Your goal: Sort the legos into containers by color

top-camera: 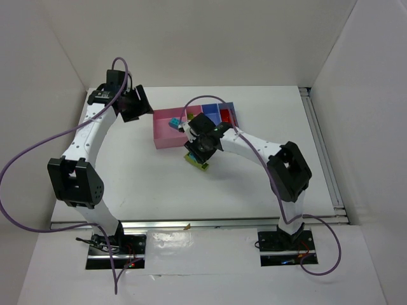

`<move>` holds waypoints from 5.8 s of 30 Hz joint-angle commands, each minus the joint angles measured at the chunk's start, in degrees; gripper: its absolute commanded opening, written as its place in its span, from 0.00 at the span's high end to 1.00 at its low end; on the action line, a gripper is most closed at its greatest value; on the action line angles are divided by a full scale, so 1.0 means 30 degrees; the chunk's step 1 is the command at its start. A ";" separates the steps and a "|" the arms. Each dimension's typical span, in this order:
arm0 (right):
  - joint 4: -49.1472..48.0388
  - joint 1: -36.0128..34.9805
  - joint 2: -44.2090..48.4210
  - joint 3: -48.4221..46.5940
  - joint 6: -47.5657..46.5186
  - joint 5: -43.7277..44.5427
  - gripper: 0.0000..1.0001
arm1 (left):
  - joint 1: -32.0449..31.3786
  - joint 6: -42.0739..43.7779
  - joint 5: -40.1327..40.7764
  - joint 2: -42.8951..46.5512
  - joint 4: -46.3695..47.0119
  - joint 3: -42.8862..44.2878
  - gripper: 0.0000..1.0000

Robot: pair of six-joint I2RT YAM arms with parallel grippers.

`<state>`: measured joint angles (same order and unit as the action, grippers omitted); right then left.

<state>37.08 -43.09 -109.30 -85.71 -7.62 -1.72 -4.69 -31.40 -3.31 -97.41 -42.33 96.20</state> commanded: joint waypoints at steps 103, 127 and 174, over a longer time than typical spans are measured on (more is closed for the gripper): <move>-0.3307 0.5662 -0.4613 -0.8138 0.8428 0.2387 0.35 | 0.1035 0.1325 -1.6504 0.2880 0.8982 -0.7869 1.00; -0.7792 0.6834 0.1367 -0.3859 0.5969 -2.1516 0.03 | -0.0574 0.4372 -2.2627 0.1267 0.7458 -0.5437 1.00; -0.6003 0.4756 -0.1708 -0.6723 0.8574 -0.4440 0.89 | 0.3729 0.1442 -1.4672 0.3345 0.5736 -0.8189 1.00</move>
<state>13.96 -26.13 -111.22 -99.72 20.99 -28.84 4.29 -23.40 -57.36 -92.07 -24.34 72.27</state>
